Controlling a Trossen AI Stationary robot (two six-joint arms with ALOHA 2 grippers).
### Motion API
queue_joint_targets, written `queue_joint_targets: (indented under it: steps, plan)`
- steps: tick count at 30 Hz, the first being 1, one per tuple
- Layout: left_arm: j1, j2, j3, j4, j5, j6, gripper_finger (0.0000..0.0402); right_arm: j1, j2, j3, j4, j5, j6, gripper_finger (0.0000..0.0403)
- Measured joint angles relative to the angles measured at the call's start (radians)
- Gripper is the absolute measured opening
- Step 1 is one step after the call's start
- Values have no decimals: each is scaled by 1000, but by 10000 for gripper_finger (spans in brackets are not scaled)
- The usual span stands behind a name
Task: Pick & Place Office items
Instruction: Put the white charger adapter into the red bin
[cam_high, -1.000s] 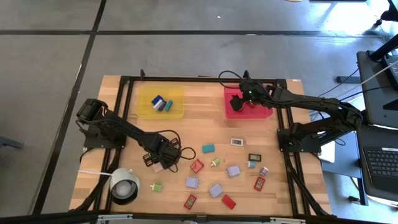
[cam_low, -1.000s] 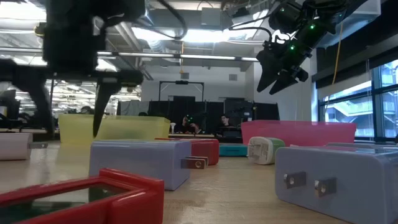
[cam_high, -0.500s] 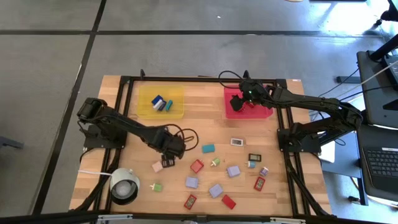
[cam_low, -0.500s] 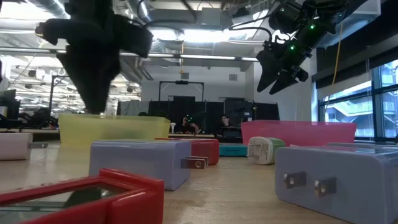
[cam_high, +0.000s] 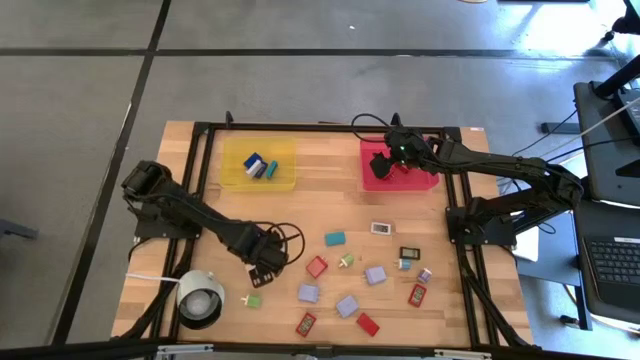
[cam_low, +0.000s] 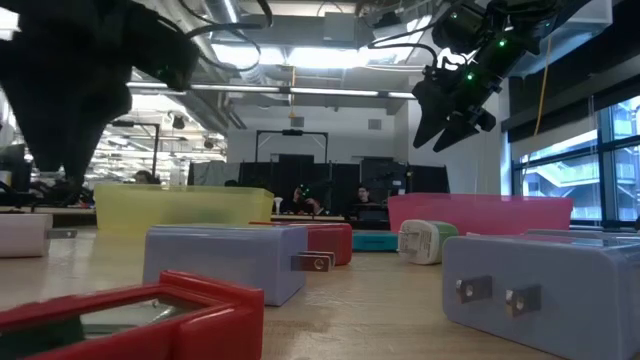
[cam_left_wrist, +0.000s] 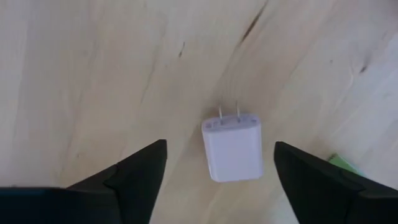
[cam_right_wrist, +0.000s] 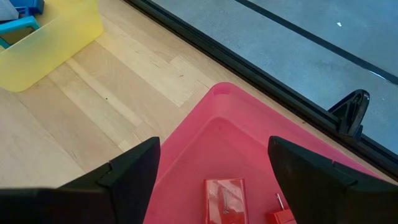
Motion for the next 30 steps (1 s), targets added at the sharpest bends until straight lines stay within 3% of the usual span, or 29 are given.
queue_joint_targets:
  steps: [8, 21, 26, 30]
  plan:
    - [-36, 73, -1, 8, 10, -7, 349, 0, 0, 0, 0, 0, 0, 301]
    - [-41, 179, -1, 18, 39, 32, 354, 0, 0, 0, 0, 0, 0, 301]
    - [-41, 187, -1, 40, 30, 49, 336, 0, 0, 0, 0, 0, 0, 301]
    - [-40, 187, -1, 31, 23, 48, 293, 0, 0, 0, 0, 0, 0, 301]
